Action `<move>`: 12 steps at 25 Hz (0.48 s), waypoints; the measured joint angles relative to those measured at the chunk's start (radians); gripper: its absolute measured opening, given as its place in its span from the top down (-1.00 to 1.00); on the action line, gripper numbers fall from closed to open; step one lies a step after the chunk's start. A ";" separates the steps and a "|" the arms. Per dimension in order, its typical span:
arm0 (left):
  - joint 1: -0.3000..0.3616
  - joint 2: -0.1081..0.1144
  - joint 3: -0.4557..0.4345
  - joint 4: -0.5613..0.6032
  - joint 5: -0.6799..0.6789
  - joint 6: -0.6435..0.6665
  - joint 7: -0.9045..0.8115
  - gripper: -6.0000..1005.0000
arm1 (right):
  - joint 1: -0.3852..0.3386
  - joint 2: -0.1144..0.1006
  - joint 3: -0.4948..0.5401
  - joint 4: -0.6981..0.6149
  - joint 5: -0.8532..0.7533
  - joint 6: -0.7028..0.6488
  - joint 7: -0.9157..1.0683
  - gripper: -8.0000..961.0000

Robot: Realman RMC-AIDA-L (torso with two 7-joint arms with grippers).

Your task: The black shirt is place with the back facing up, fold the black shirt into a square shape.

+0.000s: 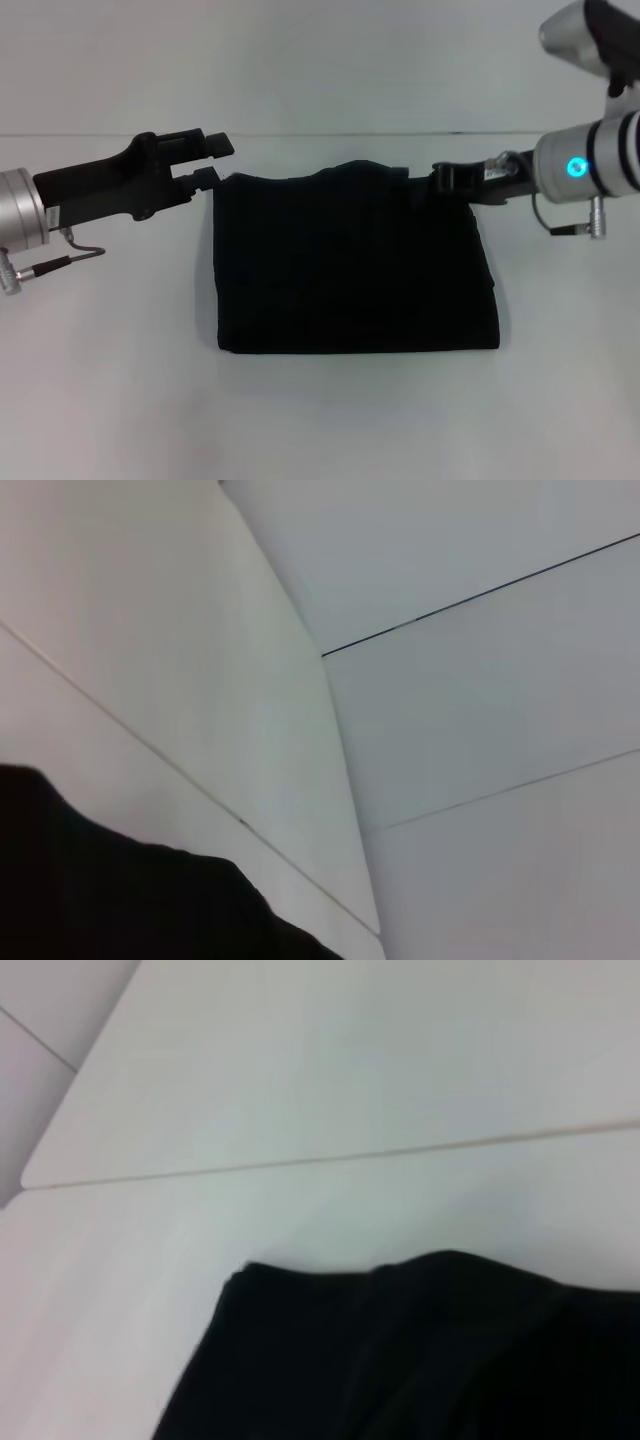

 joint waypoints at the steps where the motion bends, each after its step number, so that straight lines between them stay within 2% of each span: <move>1: 0.000 0.000 0.000 0.000 -0.003 0.000 0.000 -0.16 | -0.007 -0.001 -0.001 -0.026 -0.001 -0.017 0.012 0.96; 5: -0.004 0.001 0.000 0.000 -0.005 0.000 0.000 -0.16 | -0.022 -0.005 -0.002 -0.122 -0.014 -0.094 0.055 0.96; 8: -0.007 0.000 0.000 0.000 -0.007 0.000 0.000 -0.16 | -0.027 0.000 -0.004 -0.193 -0.079 -0.142 0.098 0.96; 12: -0.009 0.000 0.000 0.000 -0.009 0.000 0.000 -0.16 | -0.039 0.005 -0.033 -0.219 -0.127 -0.163 0.130 0.96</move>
